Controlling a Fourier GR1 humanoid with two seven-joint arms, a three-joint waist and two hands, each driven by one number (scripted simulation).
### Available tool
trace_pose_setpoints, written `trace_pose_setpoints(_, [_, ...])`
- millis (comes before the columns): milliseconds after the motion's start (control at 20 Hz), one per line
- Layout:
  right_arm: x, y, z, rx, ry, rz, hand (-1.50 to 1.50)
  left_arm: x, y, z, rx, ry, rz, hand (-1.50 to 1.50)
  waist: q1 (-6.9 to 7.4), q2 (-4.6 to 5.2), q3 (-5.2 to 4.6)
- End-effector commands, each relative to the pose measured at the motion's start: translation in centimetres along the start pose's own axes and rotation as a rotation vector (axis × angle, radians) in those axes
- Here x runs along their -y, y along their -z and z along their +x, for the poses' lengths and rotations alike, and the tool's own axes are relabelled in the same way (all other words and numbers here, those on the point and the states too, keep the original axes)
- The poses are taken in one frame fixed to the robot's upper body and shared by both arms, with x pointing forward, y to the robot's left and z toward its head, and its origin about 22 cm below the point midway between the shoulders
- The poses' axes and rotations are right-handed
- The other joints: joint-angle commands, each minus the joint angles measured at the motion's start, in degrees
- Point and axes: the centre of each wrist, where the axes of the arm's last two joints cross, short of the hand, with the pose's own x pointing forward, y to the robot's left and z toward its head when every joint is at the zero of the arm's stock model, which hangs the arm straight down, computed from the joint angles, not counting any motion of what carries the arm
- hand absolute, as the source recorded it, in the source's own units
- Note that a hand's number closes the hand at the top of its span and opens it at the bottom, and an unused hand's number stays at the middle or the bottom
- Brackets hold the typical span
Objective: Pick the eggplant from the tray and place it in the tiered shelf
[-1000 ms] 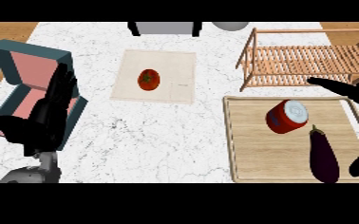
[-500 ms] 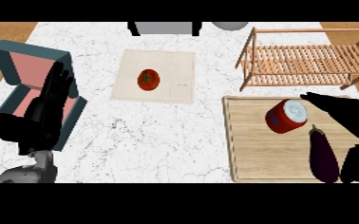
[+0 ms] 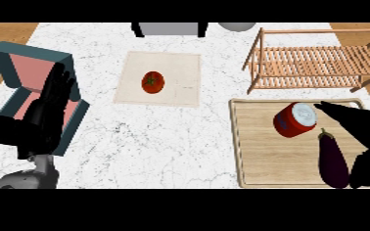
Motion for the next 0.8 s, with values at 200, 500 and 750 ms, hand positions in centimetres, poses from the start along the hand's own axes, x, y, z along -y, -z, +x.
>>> trace_pose_setpoints(200, [-3.3,1.7,-0.2,0.007,-0.007,0.024,-1.5,1.5,1.7,-0.1,-0.023,-0.01,-0.003,0.0,-0.22,0.04,-0.01])
trace_pose_setpoints(500, [-3.9,2.8,-0.8,0.017,0.019,0.008,-1.5,1.3,-1.2,-0.9,0.015,-0.004,0.016,0.0,0.09,0.0,-0.01])
trace_pose_setpoints(750, [-5.6,3.8,-2.0,0.035,0.029,-0.001,-1.5,0.7,-0.1,-0.3,0.003,-0.007,-0.006,0.0,0.02,0.01,-0.01])
